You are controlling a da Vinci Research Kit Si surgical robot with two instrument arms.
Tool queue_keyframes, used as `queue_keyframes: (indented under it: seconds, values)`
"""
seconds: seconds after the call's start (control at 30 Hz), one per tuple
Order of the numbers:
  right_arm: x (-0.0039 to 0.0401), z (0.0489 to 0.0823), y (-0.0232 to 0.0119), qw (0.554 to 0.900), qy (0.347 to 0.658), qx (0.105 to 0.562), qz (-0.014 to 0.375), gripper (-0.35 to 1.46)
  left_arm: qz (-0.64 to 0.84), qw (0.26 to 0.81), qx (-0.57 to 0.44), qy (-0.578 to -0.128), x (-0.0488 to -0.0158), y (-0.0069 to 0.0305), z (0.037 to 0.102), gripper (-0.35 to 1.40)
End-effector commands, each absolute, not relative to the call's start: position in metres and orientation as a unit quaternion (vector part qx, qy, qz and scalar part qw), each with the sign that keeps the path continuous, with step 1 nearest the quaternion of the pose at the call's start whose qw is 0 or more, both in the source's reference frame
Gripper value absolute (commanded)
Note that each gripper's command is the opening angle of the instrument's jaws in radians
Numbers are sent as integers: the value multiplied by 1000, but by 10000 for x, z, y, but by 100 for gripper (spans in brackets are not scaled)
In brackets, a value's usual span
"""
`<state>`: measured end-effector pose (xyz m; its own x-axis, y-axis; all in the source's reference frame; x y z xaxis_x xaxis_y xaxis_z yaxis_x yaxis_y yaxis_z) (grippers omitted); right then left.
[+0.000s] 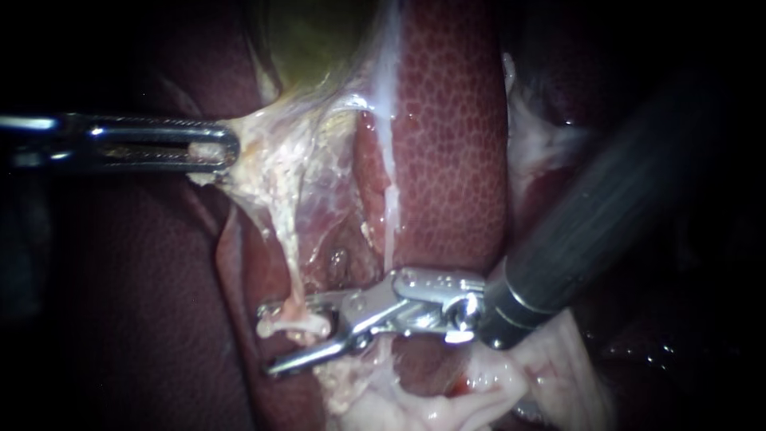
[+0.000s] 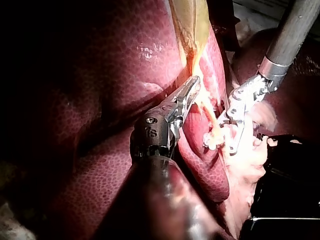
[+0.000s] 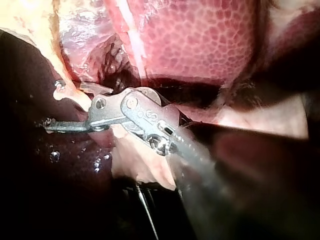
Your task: Going back first clip left tube
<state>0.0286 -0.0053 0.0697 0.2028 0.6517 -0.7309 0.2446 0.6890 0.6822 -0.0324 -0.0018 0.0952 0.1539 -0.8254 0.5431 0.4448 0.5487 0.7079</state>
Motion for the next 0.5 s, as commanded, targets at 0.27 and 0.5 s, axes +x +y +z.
queue_keyframes:
  seconds: [0.27,0.5]
  values:
    - [264,695,-23,689,620,344,148,60,-433,734,196,-485,-324,-19,950,-35]
    - [240,696,-14,689,619,345,151,60,-433,734,196,-486,-323,-20,950,-35]
